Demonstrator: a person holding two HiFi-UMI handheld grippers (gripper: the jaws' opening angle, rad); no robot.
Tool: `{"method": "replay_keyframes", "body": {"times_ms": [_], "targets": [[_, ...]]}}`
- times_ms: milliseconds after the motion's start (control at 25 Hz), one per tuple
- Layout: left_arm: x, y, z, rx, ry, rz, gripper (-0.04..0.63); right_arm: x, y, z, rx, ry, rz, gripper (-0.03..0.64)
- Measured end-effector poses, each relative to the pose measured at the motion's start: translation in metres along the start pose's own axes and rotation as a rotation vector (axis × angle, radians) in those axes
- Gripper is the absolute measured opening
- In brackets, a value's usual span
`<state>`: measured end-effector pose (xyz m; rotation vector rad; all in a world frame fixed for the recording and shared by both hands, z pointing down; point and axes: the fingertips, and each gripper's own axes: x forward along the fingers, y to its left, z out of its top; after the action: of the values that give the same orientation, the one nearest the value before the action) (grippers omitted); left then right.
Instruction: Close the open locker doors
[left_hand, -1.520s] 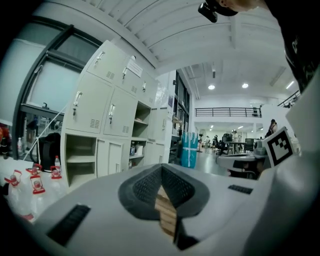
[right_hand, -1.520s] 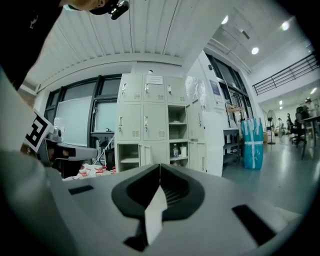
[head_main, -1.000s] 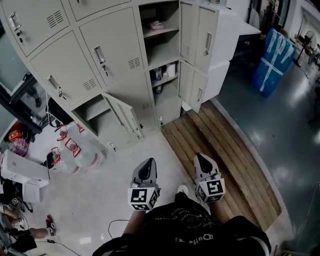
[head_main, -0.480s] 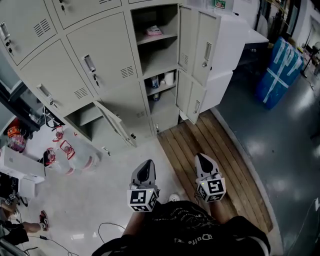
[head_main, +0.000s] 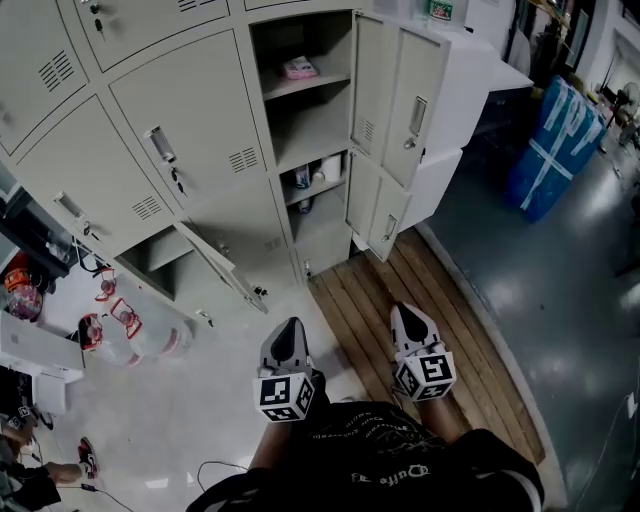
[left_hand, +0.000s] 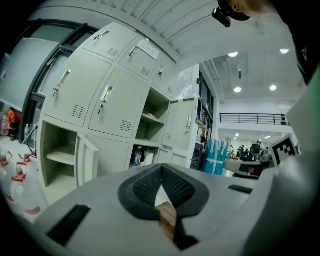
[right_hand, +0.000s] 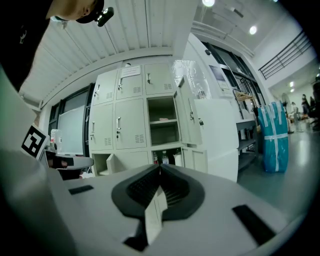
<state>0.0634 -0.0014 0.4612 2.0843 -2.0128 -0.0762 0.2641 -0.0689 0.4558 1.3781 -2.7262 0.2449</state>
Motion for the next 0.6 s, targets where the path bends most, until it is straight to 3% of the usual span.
{"method": "replay_keyframes", "body": {"times_ms": [160, 600], "targets": [[0.041, 0.014, 0.008, 0.071, 0.025, -0.045, 0.008, 0.036, -0.013, 0.012, -0.003, -0.014, -0.047, 0.006], [0.132, 0.066, 0.036, 0.108, 0.054, -0.162, 0.008, 0.136, -0.011, 0.027, 0.023, -0.041, -0.145, 0.006]]}}
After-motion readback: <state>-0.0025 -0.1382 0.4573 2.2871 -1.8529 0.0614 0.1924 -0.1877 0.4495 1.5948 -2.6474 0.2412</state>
